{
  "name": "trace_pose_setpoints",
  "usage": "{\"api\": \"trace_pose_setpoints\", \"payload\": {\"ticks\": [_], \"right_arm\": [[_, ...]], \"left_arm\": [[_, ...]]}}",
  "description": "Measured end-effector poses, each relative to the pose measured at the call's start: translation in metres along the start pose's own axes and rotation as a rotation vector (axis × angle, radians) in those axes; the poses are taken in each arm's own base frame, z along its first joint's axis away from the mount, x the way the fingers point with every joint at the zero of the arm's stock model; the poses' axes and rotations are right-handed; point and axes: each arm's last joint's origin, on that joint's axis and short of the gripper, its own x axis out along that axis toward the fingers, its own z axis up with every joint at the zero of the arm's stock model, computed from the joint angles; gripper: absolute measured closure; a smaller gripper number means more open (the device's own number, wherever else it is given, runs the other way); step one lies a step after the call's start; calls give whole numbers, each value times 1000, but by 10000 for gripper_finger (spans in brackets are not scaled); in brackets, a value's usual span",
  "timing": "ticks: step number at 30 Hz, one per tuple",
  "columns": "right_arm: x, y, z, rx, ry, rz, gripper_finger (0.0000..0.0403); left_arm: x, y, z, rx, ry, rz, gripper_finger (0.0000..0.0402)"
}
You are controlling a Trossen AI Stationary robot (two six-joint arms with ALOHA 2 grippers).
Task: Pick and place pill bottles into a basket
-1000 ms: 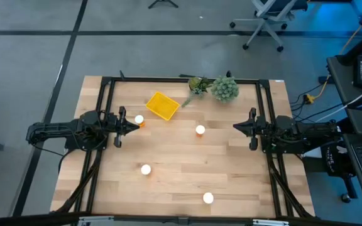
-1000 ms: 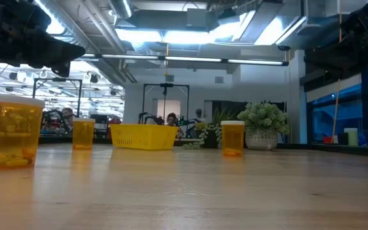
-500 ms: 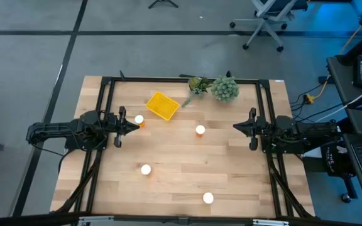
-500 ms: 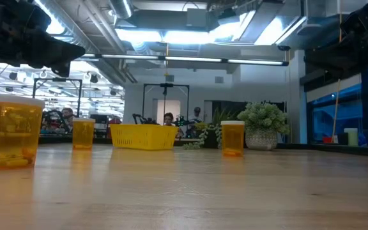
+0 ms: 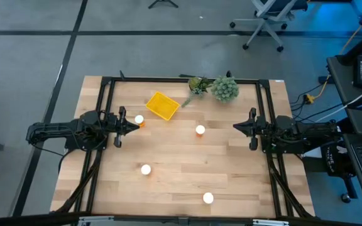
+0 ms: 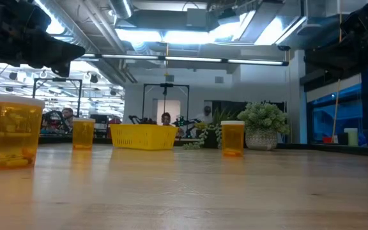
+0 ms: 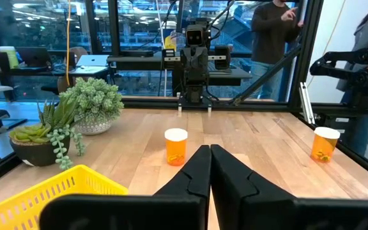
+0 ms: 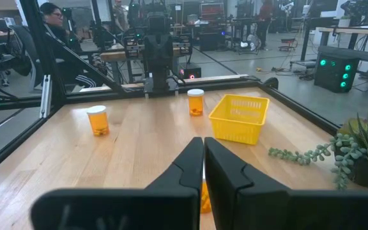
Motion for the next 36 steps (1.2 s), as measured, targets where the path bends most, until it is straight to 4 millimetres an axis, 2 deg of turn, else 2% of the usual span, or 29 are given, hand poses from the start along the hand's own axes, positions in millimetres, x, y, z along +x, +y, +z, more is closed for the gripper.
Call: {"api": "trace_pose_setpoints", "payload": {"ticks": [21, 30, 36], "right_arm": [[0, 0, 0, 0, -2, 0, 383], [0, 0, 0, 0, -2, -1, 383], [0, 0, 0, 0, -2, -1, 383]], "left_arm": [[0, 0, 0, 0, 1, 14, 396], [0, 5, 0, 1, -4, 181, 396], [-1, 6, 0, 1, -8, 194, 394]]}}
